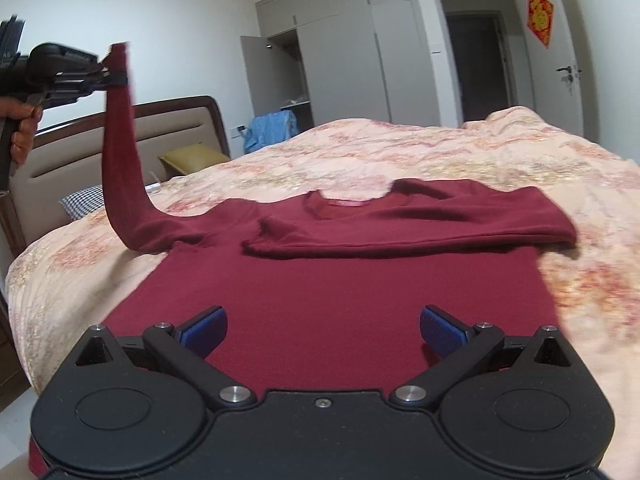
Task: Fold small clothes
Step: 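Lift the sleeve and lay it across the sweater body, open left tool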
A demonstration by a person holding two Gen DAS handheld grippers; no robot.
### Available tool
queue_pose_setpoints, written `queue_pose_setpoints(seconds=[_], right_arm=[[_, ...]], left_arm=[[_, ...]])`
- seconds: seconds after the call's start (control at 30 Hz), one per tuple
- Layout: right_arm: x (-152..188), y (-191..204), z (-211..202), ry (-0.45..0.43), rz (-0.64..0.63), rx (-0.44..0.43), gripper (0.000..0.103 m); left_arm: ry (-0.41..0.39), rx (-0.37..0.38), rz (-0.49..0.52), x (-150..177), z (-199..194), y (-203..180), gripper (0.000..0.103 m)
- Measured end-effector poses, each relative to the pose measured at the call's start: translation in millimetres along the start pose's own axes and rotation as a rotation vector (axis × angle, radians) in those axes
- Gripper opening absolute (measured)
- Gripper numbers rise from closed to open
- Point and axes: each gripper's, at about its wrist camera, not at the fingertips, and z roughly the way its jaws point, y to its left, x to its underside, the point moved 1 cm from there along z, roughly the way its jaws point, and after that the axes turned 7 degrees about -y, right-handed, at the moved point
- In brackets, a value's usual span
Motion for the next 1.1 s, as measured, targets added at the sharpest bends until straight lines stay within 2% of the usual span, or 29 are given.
queue_pose_setpoints(seconds=[0.13,0.23,0.4,0.57,0.6,0.63,0.67,0.73,0.8,0.93,1.03,1.1], right_arm=[[2,-26,-15,0.004,0.010,0.051,0.102],[6,-45,-26,0.014,0.018,0.085,0.102],[14,-67,-41,0.034,0.029,0.120,0.102],[21,-75,-42,0.052,0.052,0.127,0.102],[21,-76,-42,0.054,0.055,0.126,0.102],[22,-76,-41,0.053,0.058,0.124,0.102],[21,-76,-40,0.053,0.060,0.122,0.102],[20,-74,-39,0.050,0.065,0.116,0.102],[17,-73,-36,0.047,0.073,0.103,0.102],[10,-68,-30,0.040,0.079,0.080,0.102],[2,-66,-23,0.038,0.103,0.048,0.102],[-4,-64,-14,0.040,0.113,0.023,0.103]], left_arm=[[0.084,0.117,0.044,35,29,-61,0.005],[0.175,0.181,0.035,73,50,-93,0.005],[0.304,0.219,0.029,135,75,-115,0.005],[0.397,0.249,0.041,170,68,-120,0.008],[0.412,0.260,0.040,172,65,-121,0.012],[0.422,0.271,0.037,174,62,-120,0.028],[0.430,0.281,0.031,174,59,-120,0.054],[0.426,0.284,0.020,172,53,-117,0.072],[0.419,0.299,0.028,167,44,-113,0.073],[0.390,0.285,0.051,160,23,-94,0.090],[0.381,0.216,0.101,158,8,-70,0.092],[0.383,0.143,0.118,159,1,-48,0.094]])
